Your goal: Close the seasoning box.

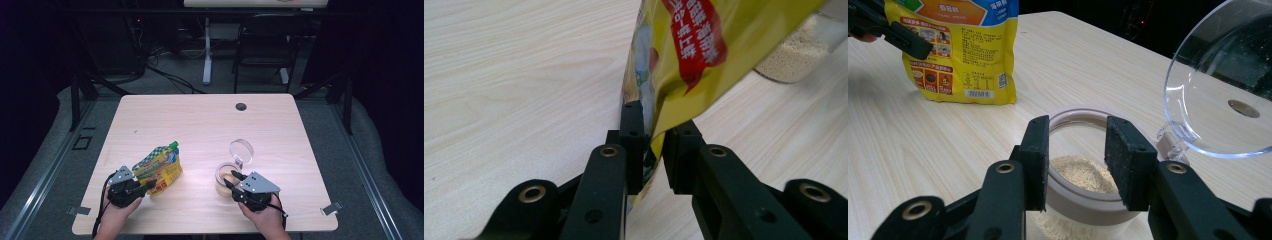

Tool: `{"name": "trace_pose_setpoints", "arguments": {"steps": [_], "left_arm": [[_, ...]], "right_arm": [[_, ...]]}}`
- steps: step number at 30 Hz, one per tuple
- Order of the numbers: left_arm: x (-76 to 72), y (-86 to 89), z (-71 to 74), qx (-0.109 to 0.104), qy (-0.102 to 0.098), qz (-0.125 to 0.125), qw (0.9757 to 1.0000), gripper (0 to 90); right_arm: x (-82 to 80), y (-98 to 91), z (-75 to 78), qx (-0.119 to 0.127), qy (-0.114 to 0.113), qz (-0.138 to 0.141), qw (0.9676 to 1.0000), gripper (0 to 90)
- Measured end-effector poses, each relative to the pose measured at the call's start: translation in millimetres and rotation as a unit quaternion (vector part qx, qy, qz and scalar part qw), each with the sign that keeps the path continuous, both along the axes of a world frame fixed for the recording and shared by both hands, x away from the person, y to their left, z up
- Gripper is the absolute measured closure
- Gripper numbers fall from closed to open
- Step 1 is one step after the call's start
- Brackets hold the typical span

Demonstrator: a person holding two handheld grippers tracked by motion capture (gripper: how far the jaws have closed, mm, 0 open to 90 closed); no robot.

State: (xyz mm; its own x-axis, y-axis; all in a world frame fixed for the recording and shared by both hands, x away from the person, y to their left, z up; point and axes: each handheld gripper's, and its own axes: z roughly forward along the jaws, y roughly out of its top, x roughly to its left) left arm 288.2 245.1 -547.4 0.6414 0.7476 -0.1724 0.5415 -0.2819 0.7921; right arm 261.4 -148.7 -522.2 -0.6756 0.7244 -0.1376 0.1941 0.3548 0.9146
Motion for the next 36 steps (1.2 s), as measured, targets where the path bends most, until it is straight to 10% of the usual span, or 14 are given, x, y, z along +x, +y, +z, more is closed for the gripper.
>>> {"name": "trace_pose_setpoints", "arguments": {"steps": [36], "left_arm": [[-11.6,12.6,-1.1,-0.025,-0.001,0.022,0.9995,65.3]], "right_arm": [[-0.3,-2.4,1.6,0.000,0.002,0.001,1.0000,61.1]]}}
